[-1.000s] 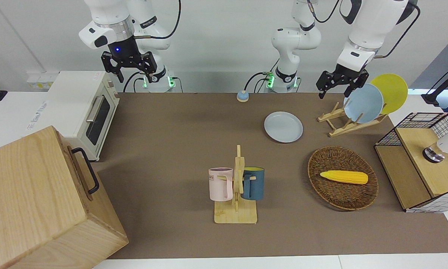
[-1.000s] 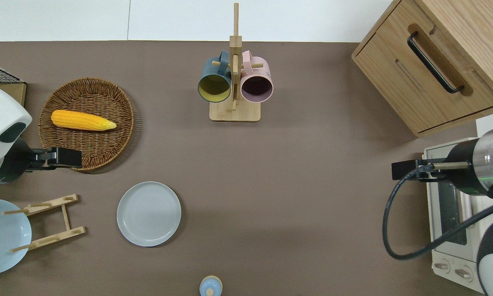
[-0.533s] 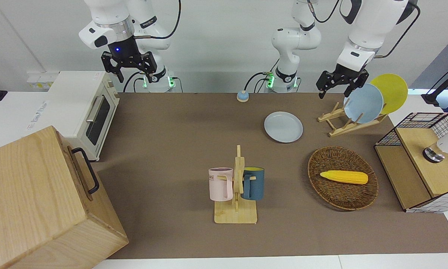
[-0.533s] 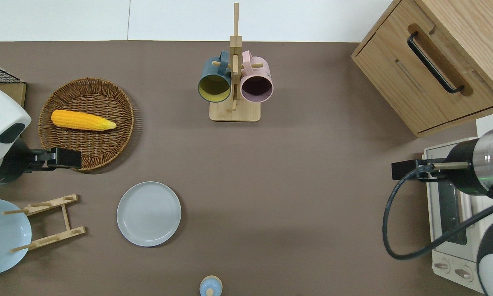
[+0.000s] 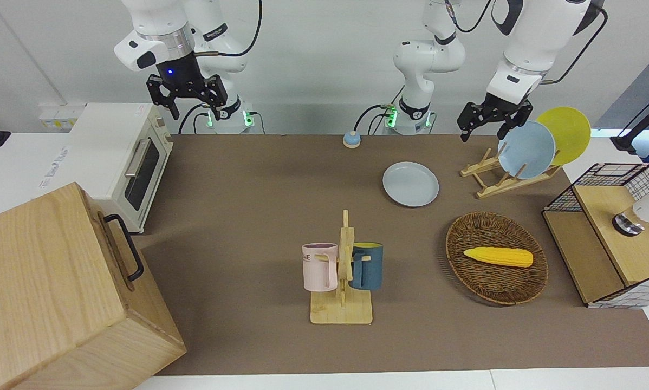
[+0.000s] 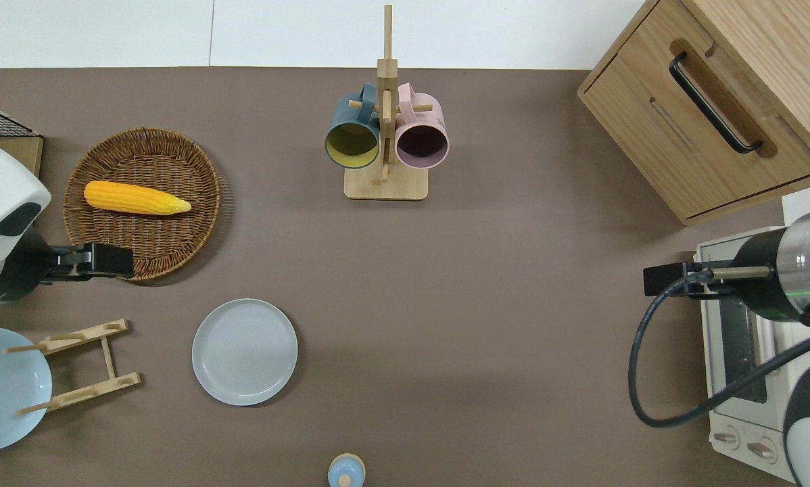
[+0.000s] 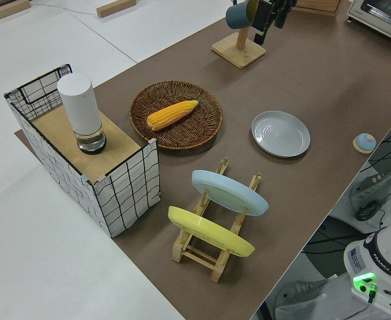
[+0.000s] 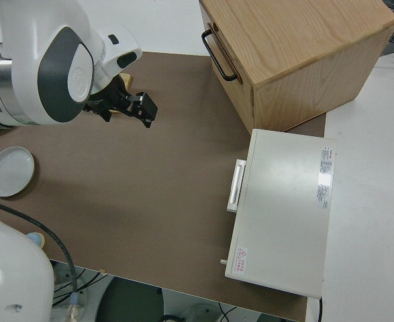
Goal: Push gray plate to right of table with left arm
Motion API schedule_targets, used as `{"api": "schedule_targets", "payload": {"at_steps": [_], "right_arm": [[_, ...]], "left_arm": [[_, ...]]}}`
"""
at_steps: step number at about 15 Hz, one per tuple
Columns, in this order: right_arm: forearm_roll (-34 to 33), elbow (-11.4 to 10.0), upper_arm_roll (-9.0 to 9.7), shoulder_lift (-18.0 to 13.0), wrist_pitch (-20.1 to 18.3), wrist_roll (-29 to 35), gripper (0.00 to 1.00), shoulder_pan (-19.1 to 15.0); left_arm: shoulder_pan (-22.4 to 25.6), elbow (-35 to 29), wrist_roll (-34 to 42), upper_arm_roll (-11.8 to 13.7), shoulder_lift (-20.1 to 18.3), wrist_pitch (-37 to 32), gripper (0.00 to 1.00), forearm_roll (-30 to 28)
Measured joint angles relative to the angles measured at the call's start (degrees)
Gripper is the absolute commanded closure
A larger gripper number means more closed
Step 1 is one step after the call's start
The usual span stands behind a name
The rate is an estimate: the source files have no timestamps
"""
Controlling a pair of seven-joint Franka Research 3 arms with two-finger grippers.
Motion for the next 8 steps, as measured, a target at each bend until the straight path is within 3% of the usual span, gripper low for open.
{"api": "schedule_targets", "payload": {"at_steps": [8], "right_arm": [[0.00,0.00,0.00,0.00,0.00,0.00,0.005,0.00]], "left_arm": [[1.69,-9.23,0.08,0.12,-0.12,3.50,0.01,0.00]]}}
